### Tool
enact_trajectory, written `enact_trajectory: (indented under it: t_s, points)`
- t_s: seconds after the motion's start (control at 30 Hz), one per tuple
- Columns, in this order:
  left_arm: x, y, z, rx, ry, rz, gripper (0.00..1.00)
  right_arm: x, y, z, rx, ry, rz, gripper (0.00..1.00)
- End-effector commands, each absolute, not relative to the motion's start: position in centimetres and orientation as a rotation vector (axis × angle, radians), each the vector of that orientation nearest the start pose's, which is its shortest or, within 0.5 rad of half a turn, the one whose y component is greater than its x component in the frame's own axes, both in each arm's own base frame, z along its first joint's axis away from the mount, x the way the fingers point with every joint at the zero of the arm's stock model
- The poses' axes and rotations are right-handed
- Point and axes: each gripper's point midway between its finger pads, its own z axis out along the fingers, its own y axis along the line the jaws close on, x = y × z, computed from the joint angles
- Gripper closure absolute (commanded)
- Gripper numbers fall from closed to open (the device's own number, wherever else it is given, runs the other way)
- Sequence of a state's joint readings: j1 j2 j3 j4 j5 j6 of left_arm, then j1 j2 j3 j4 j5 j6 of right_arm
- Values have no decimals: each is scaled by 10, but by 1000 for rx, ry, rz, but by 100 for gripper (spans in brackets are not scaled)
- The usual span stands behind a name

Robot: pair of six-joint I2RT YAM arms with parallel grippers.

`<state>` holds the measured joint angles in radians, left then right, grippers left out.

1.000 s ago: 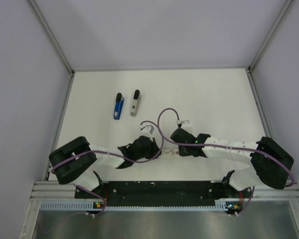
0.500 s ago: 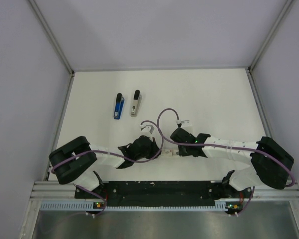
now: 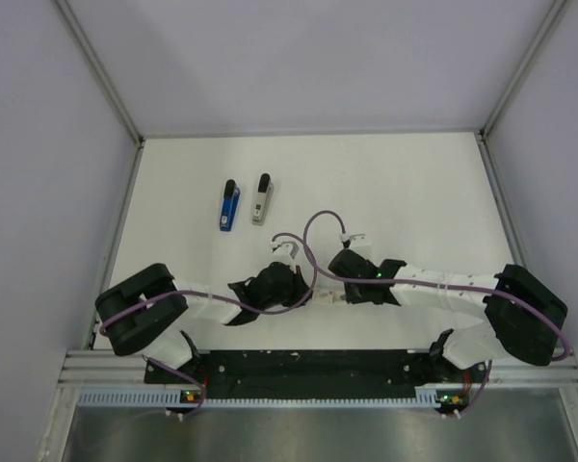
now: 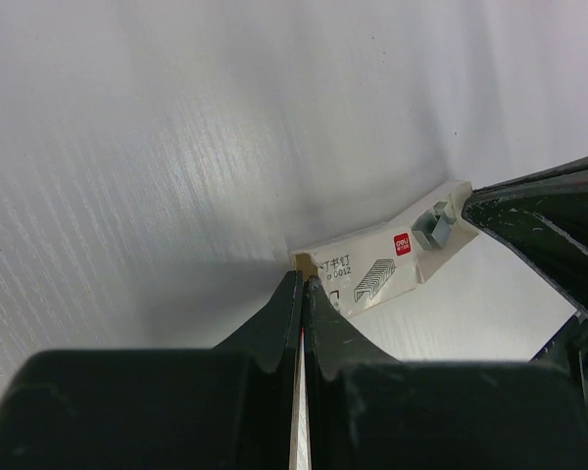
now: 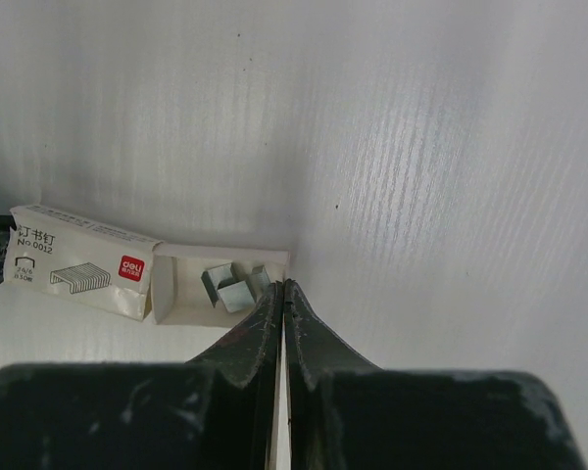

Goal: Unload the staples from the stapler

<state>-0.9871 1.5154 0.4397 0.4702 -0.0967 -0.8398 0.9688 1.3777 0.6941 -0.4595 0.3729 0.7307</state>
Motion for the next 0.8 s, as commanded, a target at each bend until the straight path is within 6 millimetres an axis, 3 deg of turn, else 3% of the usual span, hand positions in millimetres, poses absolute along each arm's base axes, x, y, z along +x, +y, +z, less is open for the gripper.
enact_trajectory:
  t_s: [0.0,0.27,0.77]
  points:
    - [201,-326,42,86,2262,-943,98,189,212,34,-192,2552,120,100]
    - [201,-326,42,57,2273,-950,98,189,216,34,-181,2550,123,100]
    - [176,-323,24,-18,2345,-907,100,192,219,38,-135,2533,129,100]
